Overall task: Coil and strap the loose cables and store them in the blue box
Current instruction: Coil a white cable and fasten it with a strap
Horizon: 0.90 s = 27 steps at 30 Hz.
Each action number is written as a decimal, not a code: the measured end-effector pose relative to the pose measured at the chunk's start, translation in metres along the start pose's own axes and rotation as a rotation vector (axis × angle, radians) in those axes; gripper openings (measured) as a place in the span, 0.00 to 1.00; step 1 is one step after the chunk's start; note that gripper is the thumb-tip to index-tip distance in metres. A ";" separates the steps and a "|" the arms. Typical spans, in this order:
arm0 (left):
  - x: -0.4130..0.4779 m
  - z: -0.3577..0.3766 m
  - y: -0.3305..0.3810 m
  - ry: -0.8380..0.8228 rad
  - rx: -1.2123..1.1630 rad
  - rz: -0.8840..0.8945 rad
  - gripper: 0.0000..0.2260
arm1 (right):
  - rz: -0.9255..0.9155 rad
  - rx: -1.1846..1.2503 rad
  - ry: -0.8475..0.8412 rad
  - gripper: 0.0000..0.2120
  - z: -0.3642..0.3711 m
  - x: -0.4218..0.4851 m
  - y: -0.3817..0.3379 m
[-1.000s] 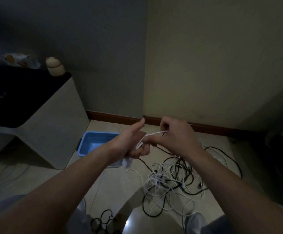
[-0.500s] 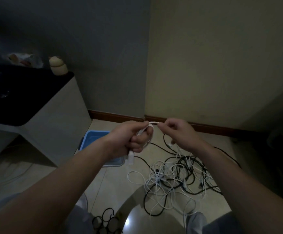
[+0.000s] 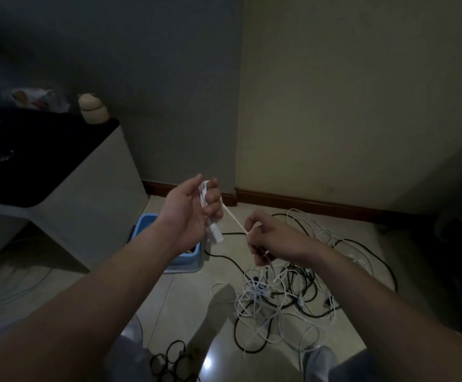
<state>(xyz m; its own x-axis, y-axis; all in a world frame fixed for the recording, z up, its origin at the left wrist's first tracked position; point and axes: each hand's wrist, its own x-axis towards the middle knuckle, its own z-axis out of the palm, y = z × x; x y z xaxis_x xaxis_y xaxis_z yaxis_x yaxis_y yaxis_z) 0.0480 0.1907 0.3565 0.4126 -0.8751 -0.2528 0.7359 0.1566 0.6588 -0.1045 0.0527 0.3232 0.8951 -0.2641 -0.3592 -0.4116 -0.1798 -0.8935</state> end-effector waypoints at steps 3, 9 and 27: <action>0.002 -0.004 0.003 0.076 -0.062 0.039 0.15 | -0.063 -0.033 -0.011 0.06 -0.002 -0.002 -0.004; 0.003 -0.006 0.003 0.162 0.110 0.058 0.24 | -0.140 -0.132 0.024 0.16 0.002 -0.004 -0.012; -0.008 0.018 -0.025 -0.195 0.939 -0.245 0.37 | -0.476 -0.351 0.406 0.14 -0.002 -0.002 -0.016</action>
<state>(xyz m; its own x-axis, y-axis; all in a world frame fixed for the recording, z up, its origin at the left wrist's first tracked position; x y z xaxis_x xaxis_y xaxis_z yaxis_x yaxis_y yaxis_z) 0.0166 0.1856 0.3550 0.1477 -0.9083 -0.3914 0.0301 -0.3914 0.9197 -0.0997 0.0543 0.3391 0.8847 -0.4009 0.2377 -0.0847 -0.6397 -0.7639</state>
